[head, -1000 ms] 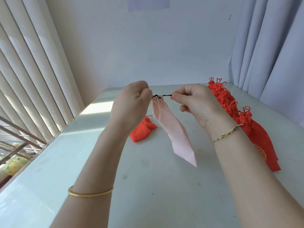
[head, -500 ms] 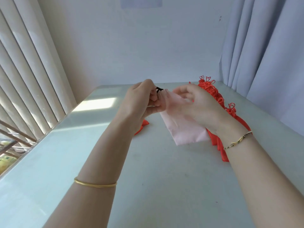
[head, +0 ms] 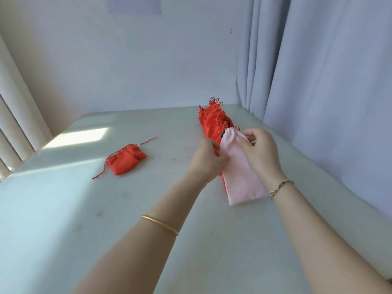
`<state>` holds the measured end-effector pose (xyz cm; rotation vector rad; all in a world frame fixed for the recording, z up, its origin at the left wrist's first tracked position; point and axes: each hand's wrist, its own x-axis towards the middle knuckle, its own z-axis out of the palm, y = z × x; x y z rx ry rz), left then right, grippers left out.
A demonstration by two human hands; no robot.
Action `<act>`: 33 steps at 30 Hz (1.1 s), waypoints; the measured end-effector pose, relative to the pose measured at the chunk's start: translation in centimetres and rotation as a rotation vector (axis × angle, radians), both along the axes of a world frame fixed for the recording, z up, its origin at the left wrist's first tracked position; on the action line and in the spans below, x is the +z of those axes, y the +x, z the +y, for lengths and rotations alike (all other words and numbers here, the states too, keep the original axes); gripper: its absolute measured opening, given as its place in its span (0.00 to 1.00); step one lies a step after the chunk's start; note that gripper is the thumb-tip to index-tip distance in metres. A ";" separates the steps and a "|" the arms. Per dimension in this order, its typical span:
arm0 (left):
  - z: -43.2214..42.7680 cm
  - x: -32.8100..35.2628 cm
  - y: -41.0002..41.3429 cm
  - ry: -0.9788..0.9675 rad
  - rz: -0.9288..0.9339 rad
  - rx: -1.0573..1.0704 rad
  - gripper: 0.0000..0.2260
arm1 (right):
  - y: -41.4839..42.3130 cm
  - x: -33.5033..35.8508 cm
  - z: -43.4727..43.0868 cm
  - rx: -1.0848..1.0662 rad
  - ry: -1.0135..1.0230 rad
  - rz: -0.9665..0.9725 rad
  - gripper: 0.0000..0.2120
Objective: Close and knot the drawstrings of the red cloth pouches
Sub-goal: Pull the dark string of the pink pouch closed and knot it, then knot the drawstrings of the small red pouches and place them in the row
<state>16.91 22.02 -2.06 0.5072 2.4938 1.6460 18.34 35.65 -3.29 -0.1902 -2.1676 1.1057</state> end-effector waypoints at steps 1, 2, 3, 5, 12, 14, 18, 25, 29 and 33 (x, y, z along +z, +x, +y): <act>0.6 -0.2 -0.2 0.005 0.016 0.043 0.06 | -0.4 -0.2 0.3 -0.064 0.060 0.009 0.17; 1.2 -0.3 -0.5 0.004 0.031 0.084 0.06 | -0.8 -0.5 0.6 -0.133 0.114 0.004 0.14; 1.6 -0.4 -0.7 0.001 0.047 0.118 0.05 | -1.1 -0.7 0.7 -0.188 0.167 -0.020 0.13; 2.1 -0.5 -1.1 0.001 0.056 0.161 0.04 | -1.3 -1.3 0.5 -0.280 0.260 -0.050 0.14; 2.1 -0.7 -1.0 0.045 -0.043 0.130 0.08 | -0.9 -3.0 -1.1 -0.446 0.519 0.094 0.06; 1.4 -0.7 -0.9 0.117 -0.098 0.112 0.11 | -0.8 -2.8 -1.1 -0.488 0.567 0.131 0.06; 0.0 -0.8 -0.9 0.212 -0.130 0.102 0.13 | -0.9 -3.0 -1.3 -0.514 0.593 0.158 0.10; -4.3 -2.5 -3.7 -0.059 0.034 0.347 0.12 | -0.9 -2.3 -2.2 -0.530 0.611 0.237 0.07; -8.4 -3.8 -4.8 -0.603 0.137 0.525 0.17 | -0.4 -1.5 -3.9 -0.399 0.617 0.295 0.03; -12.1 -4.7 -4.8 -0.845 0.084 0.475 0.20 | -0.4 -0.8 -7.3 -0.229 0.624 0.326 0.09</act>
